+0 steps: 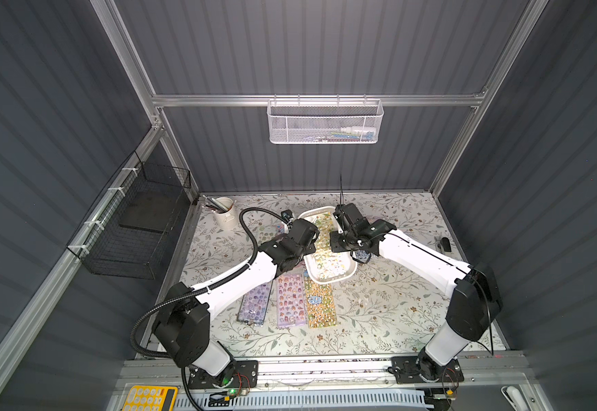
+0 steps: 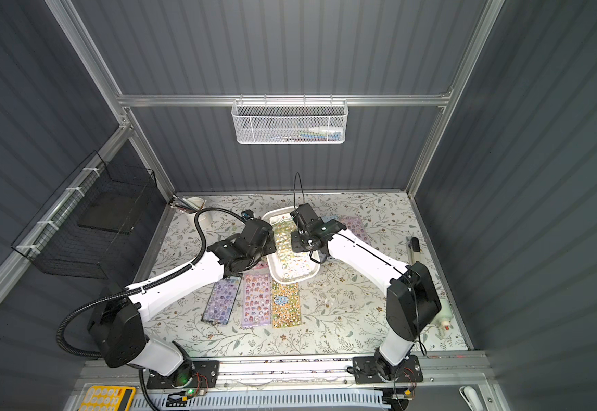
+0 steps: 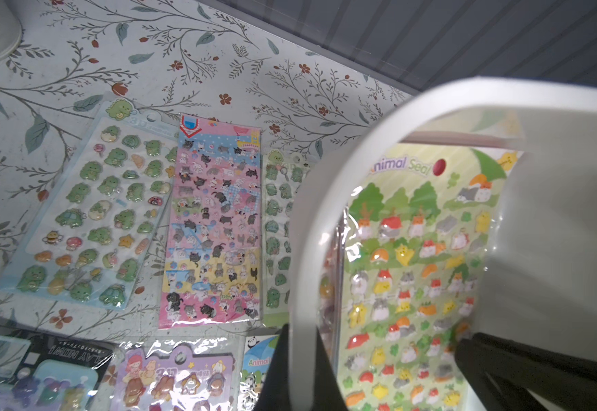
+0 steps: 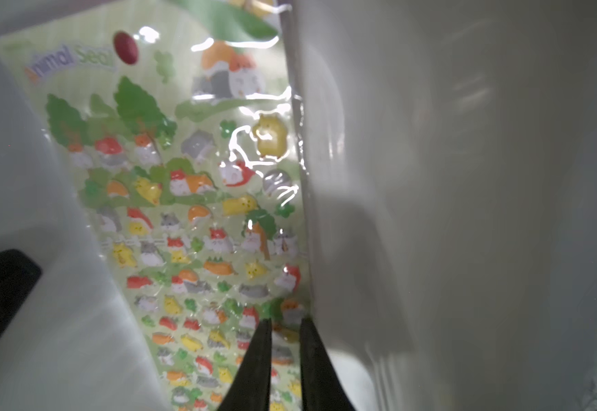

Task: Take the stickers out of the storage box
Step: Pick up the sticker from the storage box.

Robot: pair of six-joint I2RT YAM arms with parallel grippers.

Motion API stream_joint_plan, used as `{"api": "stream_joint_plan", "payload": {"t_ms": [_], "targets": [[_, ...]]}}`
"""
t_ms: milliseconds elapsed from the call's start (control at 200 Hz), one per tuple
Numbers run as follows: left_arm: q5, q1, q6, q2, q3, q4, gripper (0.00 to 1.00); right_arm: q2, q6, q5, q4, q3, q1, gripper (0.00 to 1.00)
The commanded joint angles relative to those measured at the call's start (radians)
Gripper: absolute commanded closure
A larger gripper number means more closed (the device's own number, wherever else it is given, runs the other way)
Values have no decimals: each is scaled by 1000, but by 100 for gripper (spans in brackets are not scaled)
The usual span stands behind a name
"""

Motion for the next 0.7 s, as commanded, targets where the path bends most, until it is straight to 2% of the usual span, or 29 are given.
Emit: {"api": "stream_joint_plan", "payload": {"t_ms": [0,345,455,695], "targets": [[21,-2,-15,-49,-5,34,100,39,-8,32,-1,34,5,78],[30,-2,-3,-77,-11,33,100,49,-13,-65,17,42,5,60],[25,-3,1,-77,-10,34,100,50,-7,-100,23,38,5,61],[14,-3,4,-73,-13,33,100,31,-1,-140,50,16,3,72]]}}
